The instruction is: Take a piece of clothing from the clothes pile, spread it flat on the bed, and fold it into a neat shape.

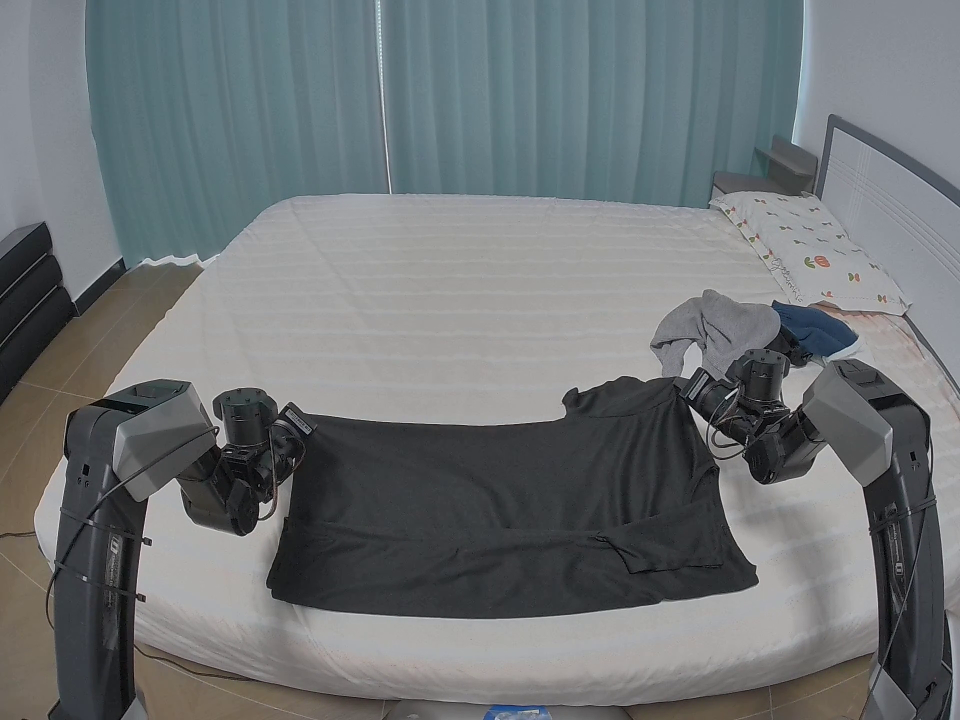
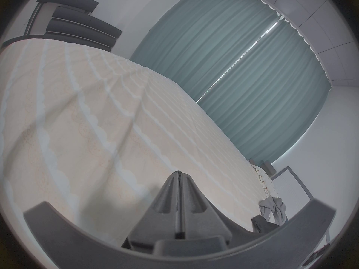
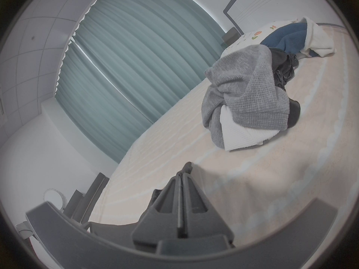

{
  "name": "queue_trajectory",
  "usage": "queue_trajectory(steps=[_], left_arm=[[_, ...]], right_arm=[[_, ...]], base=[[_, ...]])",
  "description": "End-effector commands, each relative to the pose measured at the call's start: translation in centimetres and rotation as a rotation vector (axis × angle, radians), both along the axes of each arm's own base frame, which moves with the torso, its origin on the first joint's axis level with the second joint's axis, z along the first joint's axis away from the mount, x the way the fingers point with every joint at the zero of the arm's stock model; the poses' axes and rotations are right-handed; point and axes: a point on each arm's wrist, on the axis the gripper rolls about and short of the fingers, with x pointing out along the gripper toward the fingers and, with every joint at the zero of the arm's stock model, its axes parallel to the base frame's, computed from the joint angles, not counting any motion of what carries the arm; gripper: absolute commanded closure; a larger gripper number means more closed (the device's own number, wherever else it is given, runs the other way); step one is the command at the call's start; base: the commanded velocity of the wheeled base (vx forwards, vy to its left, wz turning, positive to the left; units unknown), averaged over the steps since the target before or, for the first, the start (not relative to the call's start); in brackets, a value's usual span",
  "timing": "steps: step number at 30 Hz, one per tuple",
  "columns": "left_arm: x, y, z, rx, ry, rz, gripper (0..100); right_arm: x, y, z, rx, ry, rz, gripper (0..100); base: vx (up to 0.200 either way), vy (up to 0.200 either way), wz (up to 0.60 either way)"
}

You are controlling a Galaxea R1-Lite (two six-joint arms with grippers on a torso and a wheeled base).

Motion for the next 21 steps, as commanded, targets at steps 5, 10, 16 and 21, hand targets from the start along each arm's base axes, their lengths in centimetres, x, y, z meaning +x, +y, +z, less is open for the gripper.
queue_trajectory(steps=[5, 10, 16, 21], left_arm=[[-0.2, 0.2, -0.6, 0.002, 0.009, -0.005, 100], [-0.1, 0.4, -0.6, -0.003, 0.003, 0.0, 100], [-0.2, 0.6, -0.8, 0.003, 0.018, -0.001, 100], [-0.1, 0.4, -1.0, 0.02, 0.024, -0.012, 100]], right_arm=[[-1.1, -0.4, 1.7, 0.075, -0.061, -0.02, 100], [-1.2, -0.8, 1.1, 0.085, -0.077, -0.028, 100], [-2.0, -0.9, -1.7, 0.082, -0.033, -0.026, 100], [-2.3, -0.8, -3.0, 0.081, 0.001, -0.022, 100]], base=[[0.0, 0.0, 0.0], [0.0, 0.0, 0.0], [0.0, 0.0, 0.0], [0.0, 0.0, 0.0]])
